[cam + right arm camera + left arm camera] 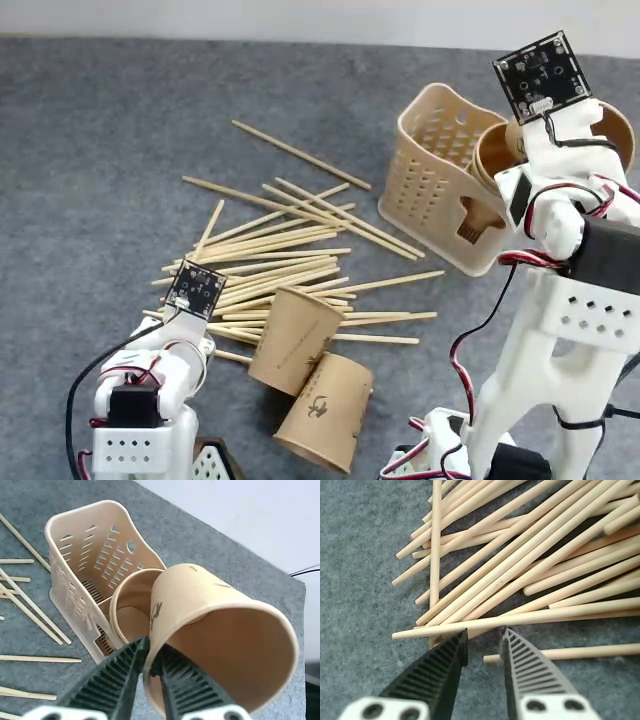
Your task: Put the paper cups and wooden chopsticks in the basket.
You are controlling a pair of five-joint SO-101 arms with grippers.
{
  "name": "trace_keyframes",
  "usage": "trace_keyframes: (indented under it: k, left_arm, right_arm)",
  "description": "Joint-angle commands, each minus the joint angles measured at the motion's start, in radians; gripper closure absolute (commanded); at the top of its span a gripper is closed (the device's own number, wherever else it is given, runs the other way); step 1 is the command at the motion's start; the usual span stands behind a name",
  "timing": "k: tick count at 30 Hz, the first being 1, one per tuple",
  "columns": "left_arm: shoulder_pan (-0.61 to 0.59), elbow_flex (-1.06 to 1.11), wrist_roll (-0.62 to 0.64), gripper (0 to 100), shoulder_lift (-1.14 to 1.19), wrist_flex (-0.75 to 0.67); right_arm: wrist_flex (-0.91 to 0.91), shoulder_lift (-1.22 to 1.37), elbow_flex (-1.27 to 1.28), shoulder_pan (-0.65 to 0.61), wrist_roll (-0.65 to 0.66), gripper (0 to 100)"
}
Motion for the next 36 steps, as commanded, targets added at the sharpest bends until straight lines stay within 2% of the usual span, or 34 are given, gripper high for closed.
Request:
trace_keyframes:
  k: [1,12,15,19,21,27,31,33,36]
  left_arm:
    - [-0.015,-0.002,-0.008,88,0.012,-0.023]
    - [-0.015,-0.002,-0.008,88,0.012,-0.023]
    - [-0.015,-0.002,-0.008,88,0.012,-0.023]
    - [-0.015,-0.002,-0.008,88,0.012,-0.023]
    - [-0.015,-0.002,-0.008,88,0.012,-0.023]
    - [-0.015,-0.002,-0.008,88,0.012,-0.023]
    - [-0.015,-0.002,-0.008,88,0.012,-0.023]
    - [-0.015,-0.002,-0.008,88,0.012,-0.023]
    - [-0.015,-0.002,-0.008,88,0.012,-0.023]
  right_arm:
    - [0.033,0.001,-0.05,-0.012,-0.008,99.2]
    - [0.085,0.004,-0.051,-0.085,-0.008,98.5]
    - [0.058,0.001,-0.051,-0.084,-0.014,89.8]
    - [-0.005,-0.002,-0.05,-0.079,-0.158,76.1]
    - [-0.045,-0.002,-0.05,-0.079,-0.206,73.7]
    - [-0.159,0.002,-0.042,-0.093,-0.215,73.6]
    - [-0.16,-0.007,0.01,-0.105,-0.215,73.8]
    - [-0.13,-0.01,0.039,-0.108,-0.215,77.1]
    - [-0.044,-0.008,0.051,-0.137,-0.215,89.0]
